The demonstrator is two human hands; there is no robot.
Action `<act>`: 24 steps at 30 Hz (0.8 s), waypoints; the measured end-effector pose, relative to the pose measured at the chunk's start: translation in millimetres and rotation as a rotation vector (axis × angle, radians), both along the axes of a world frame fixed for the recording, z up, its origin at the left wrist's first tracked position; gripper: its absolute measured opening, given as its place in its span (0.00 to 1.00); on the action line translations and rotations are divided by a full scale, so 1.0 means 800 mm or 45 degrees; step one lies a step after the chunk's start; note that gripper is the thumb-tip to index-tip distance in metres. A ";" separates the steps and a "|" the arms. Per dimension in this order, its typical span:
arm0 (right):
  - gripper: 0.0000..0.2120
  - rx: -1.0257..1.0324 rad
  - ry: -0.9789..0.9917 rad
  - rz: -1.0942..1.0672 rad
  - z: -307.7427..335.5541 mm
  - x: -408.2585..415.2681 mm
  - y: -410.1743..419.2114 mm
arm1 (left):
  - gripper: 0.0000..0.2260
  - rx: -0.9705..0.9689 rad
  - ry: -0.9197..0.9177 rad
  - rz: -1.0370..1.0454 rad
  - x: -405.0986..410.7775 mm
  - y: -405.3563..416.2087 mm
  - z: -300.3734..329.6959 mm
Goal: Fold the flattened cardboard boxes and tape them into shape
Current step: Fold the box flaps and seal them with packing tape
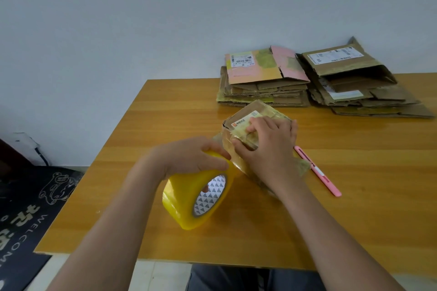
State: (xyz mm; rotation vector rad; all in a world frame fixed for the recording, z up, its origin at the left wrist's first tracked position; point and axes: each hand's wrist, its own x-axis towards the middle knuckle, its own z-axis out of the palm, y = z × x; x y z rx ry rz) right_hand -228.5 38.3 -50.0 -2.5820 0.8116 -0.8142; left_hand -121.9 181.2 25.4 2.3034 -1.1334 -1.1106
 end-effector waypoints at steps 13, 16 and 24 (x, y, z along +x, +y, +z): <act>0.11 0.305 -0.207 -0.299 -0.017 -0.099 -0.079 | 0.10 -0.141 0.145 0.245 0.001 0.013 -0.011; 0.18 0.348 0.287 -0.471 -0.050 -0.116 -0.101 | 0.10 -0.164 0.194 0.260 -0.002 0.013 -0.010; 0.06 0.390 0.198 -0.518 -0.059 -0.120 -0.093 | 0.10 -0.230 0.210 0.338 -0.005 0.023 -0.012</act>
